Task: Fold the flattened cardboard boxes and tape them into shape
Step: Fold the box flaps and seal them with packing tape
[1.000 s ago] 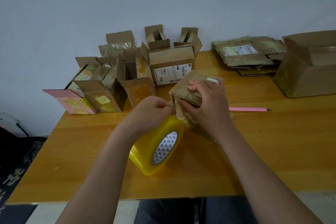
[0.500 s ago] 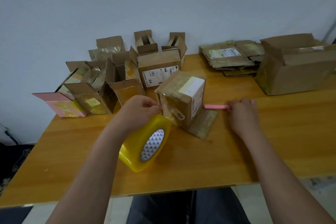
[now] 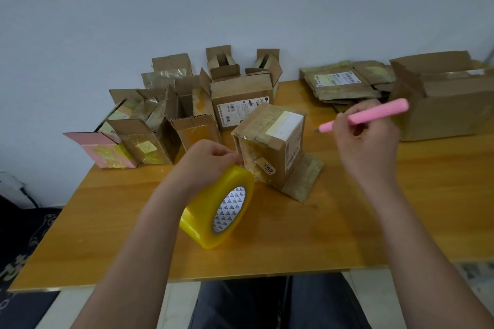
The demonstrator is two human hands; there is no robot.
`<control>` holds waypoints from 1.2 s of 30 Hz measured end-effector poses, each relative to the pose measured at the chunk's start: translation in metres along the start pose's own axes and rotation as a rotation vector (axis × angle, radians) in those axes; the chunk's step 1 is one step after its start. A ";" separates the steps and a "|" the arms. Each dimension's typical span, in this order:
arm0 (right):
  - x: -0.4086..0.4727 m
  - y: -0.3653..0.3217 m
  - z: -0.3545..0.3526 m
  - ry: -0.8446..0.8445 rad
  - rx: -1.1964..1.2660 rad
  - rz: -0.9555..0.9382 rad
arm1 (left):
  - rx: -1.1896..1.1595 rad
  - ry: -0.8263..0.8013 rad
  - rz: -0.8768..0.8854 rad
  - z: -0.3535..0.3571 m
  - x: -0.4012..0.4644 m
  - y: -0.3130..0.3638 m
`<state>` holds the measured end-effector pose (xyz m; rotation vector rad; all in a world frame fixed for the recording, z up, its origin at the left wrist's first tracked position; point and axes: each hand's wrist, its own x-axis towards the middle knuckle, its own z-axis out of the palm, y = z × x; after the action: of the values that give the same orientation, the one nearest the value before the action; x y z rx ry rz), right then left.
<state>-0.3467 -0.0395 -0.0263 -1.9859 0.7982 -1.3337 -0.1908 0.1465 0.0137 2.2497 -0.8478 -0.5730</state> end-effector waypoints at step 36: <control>-0.032 -0.040 0.047 -0.464 0.331 -0.011 | -0.062 -0.044 -0.017 -0.003 0.003 -0.008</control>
<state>-0.3068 0.0172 -0.0281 -1.9185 0.3246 -0.8838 -0.1836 0.1503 0.0094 2.1969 -0.8228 -0.6504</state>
